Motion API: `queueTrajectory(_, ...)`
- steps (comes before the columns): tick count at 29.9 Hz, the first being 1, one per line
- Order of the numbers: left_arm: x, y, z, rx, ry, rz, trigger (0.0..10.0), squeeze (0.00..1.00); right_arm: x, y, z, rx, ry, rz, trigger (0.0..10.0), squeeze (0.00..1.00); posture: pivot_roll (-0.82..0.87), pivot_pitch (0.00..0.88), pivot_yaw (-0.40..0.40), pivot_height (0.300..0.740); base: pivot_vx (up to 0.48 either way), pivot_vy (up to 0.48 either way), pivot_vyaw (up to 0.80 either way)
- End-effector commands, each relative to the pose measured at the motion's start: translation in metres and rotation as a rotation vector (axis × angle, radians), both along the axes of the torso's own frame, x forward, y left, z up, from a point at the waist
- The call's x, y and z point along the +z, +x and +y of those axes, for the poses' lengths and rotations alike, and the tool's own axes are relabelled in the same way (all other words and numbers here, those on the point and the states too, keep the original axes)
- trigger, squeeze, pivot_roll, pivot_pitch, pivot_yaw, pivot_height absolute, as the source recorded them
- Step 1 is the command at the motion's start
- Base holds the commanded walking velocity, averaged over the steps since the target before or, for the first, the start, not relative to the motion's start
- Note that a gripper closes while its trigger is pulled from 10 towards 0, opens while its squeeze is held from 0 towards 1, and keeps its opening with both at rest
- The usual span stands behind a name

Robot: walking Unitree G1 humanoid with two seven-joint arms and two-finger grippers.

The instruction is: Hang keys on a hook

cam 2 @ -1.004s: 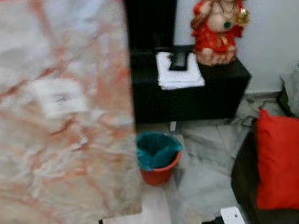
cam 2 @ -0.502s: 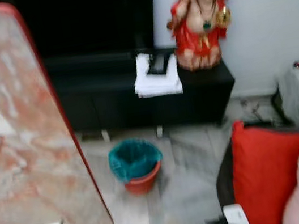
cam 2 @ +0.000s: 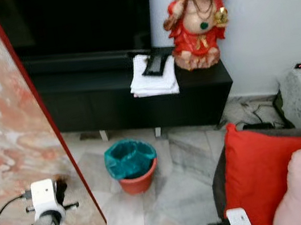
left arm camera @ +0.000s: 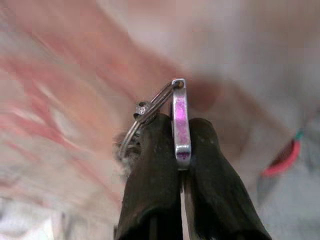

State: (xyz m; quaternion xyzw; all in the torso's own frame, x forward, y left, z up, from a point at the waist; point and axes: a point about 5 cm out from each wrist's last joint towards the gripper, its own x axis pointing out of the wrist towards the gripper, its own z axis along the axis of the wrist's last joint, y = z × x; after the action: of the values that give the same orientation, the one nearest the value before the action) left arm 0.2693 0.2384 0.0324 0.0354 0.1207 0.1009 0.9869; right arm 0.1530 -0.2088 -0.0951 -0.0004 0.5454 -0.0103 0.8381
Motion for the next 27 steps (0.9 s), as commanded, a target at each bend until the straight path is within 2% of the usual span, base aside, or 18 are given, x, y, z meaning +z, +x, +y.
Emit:
queueTrajectory(1,0.017,0.007,-0.009,-0.033,0.005,-0.069,10.0,0.00,0.001,0.000,-0.002,-0.013,-0.001,-0.009,10.0,0.00,0.01,0.000,-0.092,0.740,0.000,0.000,0.00)
queueTrajectory(4,0.028,0.002,-0.018,-0.084,0.005,-0.115,10.0,0.00,0.000,0.000,-0.002,-0.013,0.005,-0.010,10.0,0.00,0.01,0.000,-0.091,0.740,0.000,0.000,0.00)
queueTrajectory(8,0.029,-0.006,-0.023,-0.125,-0.019,-0.127,10.0,0.00,0.000,0.000,-0.003,-0.008,0.007,-0.009,10.0,0.00,0.01,0.000,-0.091,0.740,0.000,0.000,0.00)
queueTrajectory(12,0.024,-0.015,-0.025,-0.148,-0.053,-0.102,10.0,0.00,0.001,0.000,-0.003,-0.002,0.009,-0.008,10.0,0.00,0.02,0.000,-0.093,0.740,0.000,0.000,0.00)
queueTrajectory(14,0.019,-0.022,-0.025,-0.140,-0.054,-0.060,10.0,0.00,0.001,0.000,-0.004,0.002,0.009,-0.007,10.0,0.00,0.02,0.000,-0.097,0.740,0.000,0.157,0.00)
queueTrajectory(16,0.019,-0.022,-0.024,-0.121,-0.067,-0.056,10.0,0.00,0.001,-0.001,-0.005,-0.006,0.006,-0.008,10.0,0.00,0.02,0.000,-0.097,0.740,0.000,0.379,0.00)
queueTrajectory(27,0.030,-0.014,-0.029,-0.164,-0.070,-0.082,10.0,0.00,0.001,-0.001,-0.007,-0.004,0.002,-0.002,10.0,0.00,0.02,0.000,-0.097,0.740,0.000,0.448,0.00)
